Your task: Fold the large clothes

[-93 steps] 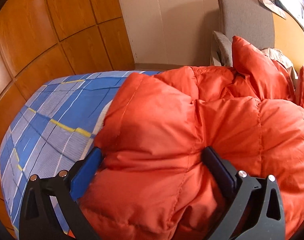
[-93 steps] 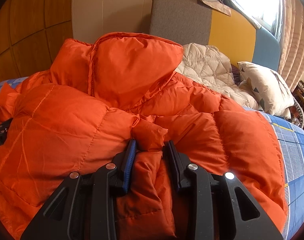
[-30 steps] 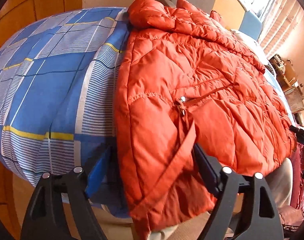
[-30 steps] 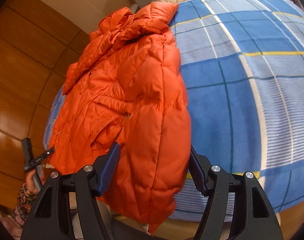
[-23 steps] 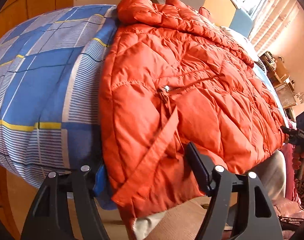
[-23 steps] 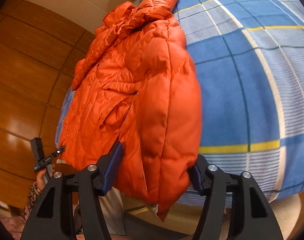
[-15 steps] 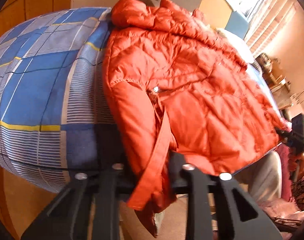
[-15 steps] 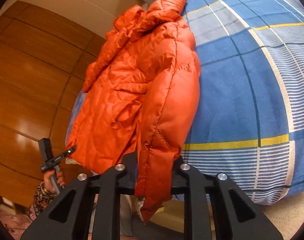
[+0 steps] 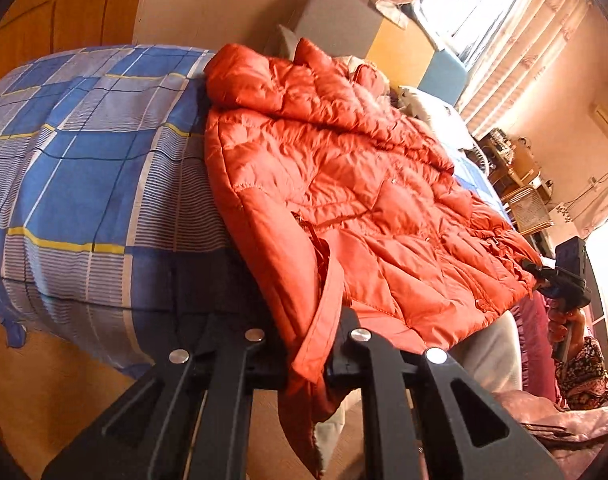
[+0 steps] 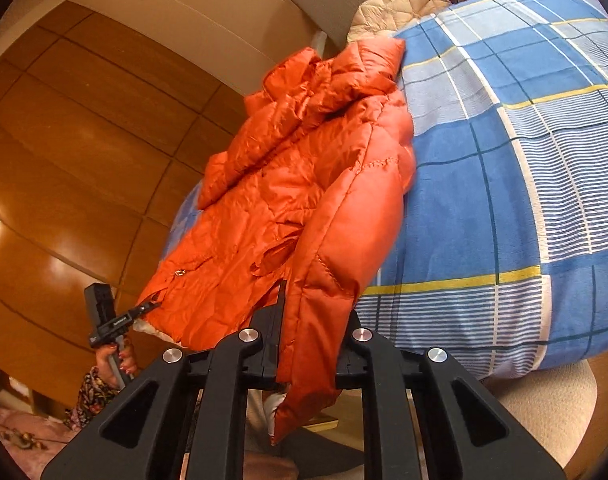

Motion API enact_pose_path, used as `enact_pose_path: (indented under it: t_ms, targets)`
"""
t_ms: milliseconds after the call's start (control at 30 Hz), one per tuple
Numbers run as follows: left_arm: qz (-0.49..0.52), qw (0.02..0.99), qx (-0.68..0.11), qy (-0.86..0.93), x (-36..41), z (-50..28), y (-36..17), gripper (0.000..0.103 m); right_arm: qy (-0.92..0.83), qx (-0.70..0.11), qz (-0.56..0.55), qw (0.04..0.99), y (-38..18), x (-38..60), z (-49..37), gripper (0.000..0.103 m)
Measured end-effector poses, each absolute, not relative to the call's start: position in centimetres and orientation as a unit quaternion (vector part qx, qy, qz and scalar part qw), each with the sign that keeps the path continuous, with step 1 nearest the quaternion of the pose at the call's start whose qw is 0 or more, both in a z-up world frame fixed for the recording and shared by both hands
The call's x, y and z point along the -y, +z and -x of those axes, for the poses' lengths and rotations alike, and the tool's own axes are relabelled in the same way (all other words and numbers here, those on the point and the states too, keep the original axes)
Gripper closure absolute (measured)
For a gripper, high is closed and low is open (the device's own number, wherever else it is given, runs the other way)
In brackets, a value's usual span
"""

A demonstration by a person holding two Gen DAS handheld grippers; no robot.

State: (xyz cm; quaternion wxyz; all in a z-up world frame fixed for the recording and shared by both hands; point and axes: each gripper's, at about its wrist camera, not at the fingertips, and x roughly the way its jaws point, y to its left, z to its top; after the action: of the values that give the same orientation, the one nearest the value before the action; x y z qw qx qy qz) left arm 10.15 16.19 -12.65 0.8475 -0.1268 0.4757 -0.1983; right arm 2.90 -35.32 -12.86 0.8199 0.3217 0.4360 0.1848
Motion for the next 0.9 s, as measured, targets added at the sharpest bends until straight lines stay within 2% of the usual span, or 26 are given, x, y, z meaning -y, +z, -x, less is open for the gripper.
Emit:
enact_pose_path:
  t_ms: [200,533,900]
  targets:
    - [0.119,0.842,-0.477,-0.223,-17.1,-9.4,-10.8,0.093,0.233,-0.420,-0.316,0.819,-10.4,36.2,-1.3,0.089]
    - [0.155,0.825,-0.478,-0.259,-18.3,-10.4,-8.4,0.093,0.264,-0.380,-0.358,0.811,-10.7,37.9,3.2,0.089]
    - [0.175,0.816,-0.478,-0.273,-20.4,-19.4,-5.7,0.092,0.283,-0.348,-0.379,0.809,-9.8,39.1,0.4,0.089]
